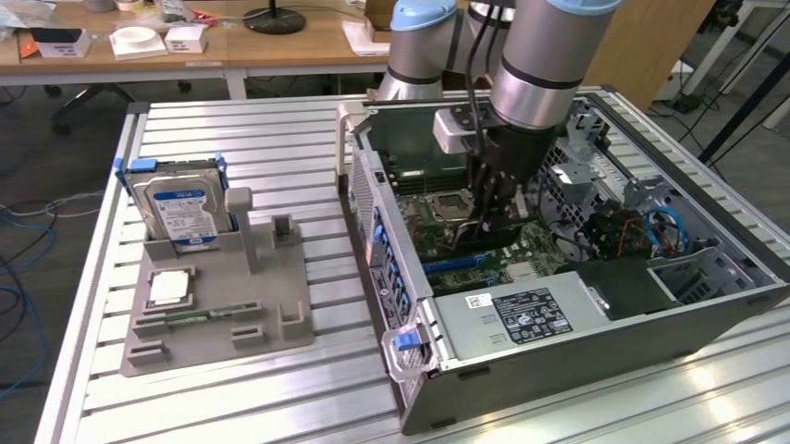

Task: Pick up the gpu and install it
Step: 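Insert the gpu into the slot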

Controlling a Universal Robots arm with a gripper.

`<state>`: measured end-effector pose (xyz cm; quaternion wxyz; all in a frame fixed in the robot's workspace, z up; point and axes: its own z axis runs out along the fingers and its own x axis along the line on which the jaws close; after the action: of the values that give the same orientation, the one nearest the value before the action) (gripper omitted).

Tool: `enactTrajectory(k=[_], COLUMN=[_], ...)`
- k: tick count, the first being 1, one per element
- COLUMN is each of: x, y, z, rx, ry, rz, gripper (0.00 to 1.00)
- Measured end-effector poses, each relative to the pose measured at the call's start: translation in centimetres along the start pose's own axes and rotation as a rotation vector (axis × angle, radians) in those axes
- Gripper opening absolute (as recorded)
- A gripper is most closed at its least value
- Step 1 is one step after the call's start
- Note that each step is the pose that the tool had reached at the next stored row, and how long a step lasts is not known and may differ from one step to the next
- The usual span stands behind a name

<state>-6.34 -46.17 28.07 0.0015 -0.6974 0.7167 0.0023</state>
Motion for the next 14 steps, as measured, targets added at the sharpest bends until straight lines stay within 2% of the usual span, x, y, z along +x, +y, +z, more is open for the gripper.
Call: enactTrajectory(k=[14], x=[-0.2], y=[0.71], z=[1.62], rx=[0.0000], ry=[0.0001], rz=[0.001], gripper=[0.26])
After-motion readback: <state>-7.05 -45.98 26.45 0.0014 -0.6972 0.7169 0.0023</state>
